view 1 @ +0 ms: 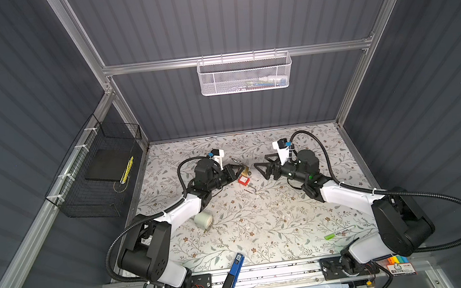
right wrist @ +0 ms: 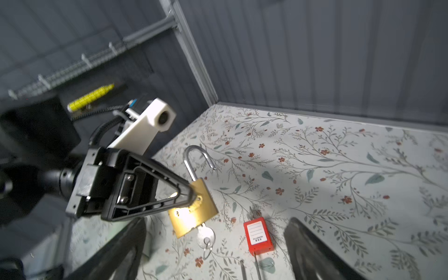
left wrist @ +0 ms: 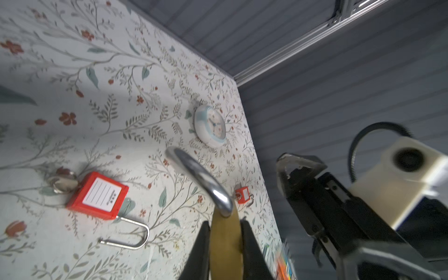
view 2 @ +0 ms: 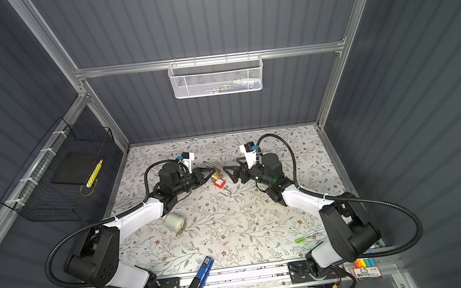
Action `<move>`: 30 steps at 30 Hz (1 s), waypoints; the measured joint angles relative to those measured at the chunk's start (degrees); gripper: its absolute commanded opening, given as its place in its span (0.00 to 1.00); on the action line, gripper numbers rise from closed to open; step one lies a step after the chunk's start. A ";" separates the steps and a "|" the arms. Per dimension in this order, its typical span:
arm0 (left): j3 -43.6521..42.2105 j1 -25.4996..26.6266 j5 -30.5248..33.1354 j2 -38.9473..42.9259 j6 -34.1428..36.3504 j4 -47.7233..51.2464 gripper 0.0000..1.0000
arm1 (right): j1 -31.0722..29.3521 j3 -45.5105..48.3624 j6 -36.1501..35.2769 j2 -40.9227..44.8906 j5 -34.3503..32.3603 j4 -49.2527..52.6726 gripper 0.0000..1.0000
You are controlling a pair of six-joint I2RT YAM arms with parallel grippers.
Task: Lock with the key
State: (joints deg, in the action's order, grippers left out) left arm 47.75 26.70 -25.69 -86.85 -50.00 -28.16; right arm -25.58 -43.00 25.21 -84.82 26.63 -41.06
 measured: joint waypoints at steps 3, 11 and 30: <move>-1.79 0.00 2.51 1.09 -3.43 -6.16 0.00 | 2.21 -0.24 13.68 -2.43 1.44 -5.29 0.87; -5.75 -0.04 5.40 0.74 -13.22 -18.86 0.00 | 2.12 -2.73 35.98 -13.16 8.63 -18.84 0.80; -5.03 -0.04 2.73 -4.07 -19.91 -27.34 0.00 | -2.60 -9.94 51.12 -24.55 13.57 -35.93 0.75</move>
State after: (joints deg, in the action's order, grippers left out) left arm 42.72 26.65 -22.96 -90.91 -69.91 -55.51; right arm -28.18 -52.95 76.34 -109.36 40.21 -76.99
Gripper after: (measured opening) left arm 0.184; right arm 0.740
